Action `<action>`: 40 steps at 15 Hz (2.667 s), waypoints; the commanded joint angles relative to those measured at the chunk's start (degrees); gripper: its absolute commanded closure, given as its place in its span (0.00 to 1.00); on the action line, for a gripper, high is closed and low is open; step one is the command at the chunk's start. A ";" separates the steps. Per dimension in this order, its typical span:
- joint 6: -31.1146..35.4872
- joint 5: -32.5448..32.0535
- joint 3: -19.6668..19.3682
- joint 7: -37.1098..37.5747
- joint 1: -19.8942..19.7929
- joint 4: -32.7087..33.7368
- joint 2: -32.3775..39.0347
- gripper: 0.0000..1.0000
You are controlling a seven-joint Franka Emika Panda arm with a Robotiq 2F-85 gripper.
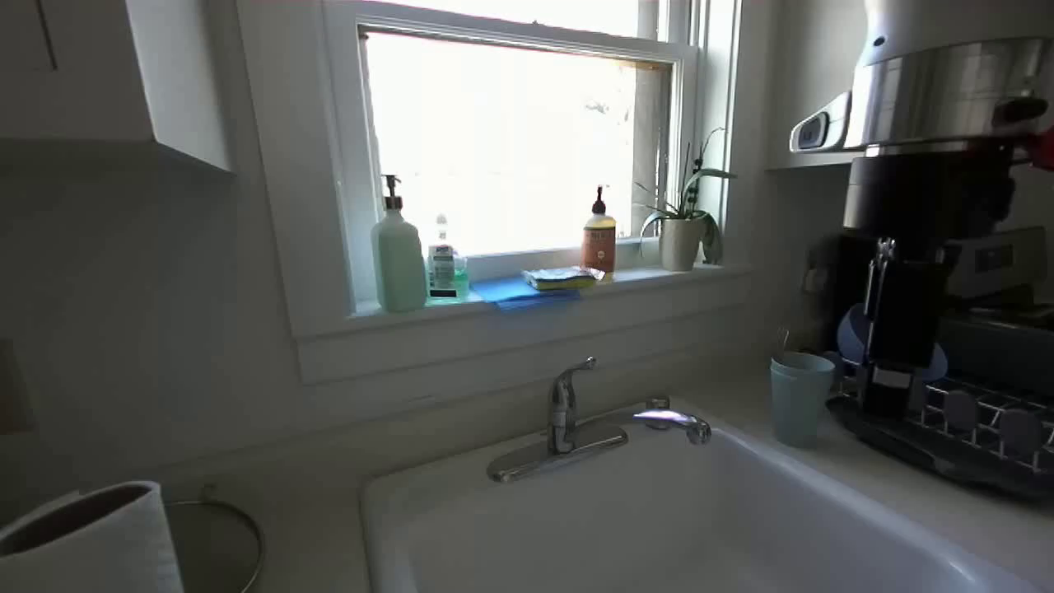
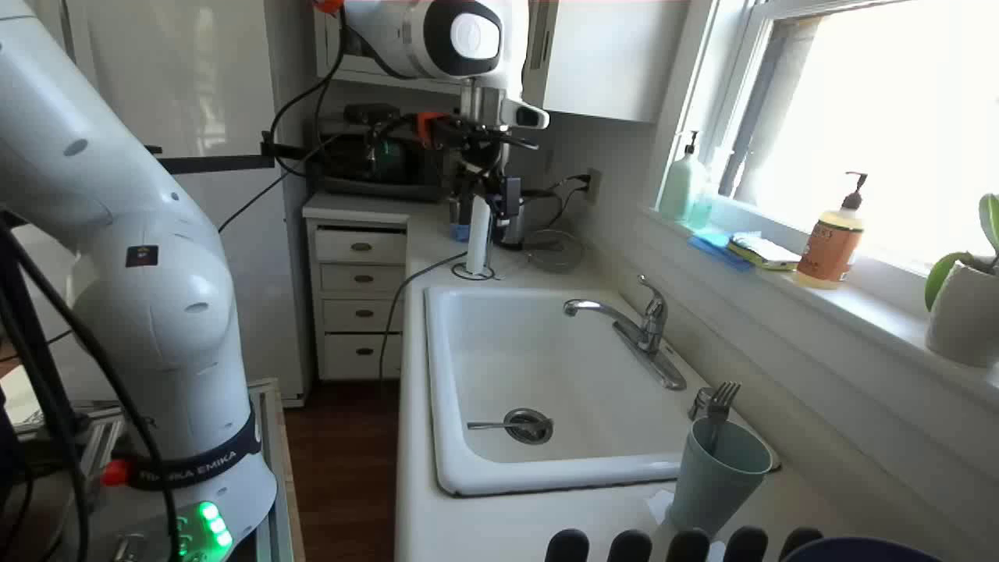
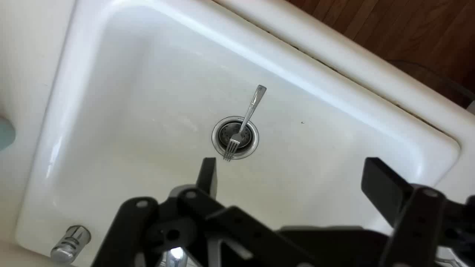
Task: Remove the blue bowl from the dish rack, put it on the side, put the cup inside the bowl and remove the folk from the cup and put it on the sink
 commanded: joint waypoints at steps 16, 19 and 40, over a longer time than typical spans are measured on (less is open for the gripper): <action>11.95 -10.73 -5.87 11.65 -12.09 5.33 7.21 0.00; 16.96 -11.07 -9.52 13.32 -15.94 5.27 7.28 0.00; 21.29 -1.24 -23.17 1.60 -21.35 16.37 24.83 0.00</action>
